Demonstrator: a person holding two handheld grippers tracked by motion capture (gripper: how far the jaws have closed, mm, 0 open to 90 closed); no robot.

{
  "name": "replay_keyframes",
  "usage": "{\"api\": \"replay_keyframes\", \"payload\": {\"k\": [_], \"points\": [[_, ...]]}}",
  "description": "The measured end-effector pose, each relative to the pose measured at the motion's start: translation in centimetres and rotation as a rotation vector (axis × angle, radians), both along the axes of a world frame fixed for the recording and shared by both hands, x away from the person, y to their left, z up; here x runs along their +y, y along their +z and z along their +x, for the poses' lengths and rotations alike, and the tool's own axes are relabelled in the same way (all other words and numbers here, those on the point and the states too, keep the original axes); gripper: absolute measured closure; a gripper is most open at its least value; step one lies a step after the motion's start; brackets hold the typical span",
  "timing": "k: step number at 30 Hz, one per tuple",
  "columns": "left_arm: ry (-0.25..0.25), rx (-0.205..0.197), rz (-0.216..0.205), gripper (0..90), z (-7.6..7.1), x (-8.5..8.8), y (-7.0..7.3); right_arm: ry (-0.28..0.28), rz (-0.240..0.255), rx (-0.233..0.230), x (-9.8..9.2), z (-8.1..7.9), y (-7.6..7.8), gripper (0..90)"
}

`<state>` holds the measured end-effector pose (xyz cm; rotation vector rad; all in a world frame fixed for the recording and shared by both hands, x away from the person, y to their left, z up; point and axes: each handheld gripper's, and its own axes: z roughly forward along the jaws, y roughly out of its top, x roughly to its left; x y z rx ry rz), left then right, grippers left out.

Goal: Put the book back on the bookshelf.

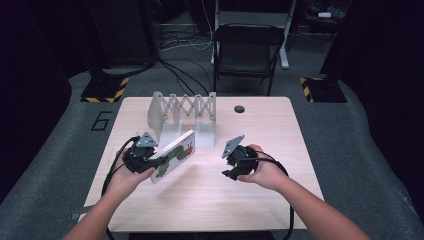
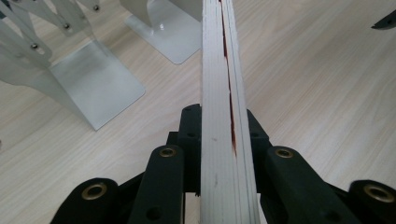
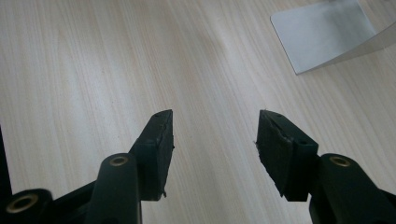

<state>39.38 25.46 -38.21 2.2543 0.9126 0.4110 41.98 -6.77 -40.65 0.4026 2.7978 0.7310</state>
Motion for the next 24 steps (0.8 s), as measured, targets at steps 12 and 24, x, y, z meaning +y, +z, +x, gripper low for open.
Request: {"api": "replay_keyframes", "payload": {"k": [12,24], "points": [[0.039,-0.012,-0.007,75.8,0.6,1.0,0.5,0.009,0.000,0.008,0.2,0.5,-0.3,45.8],[0.066,-0.015,-0.006,75.8,1.1,2.0,1.5,0.014,0.000,0.004,0.5,0.5,-0.5,45.4]]}}
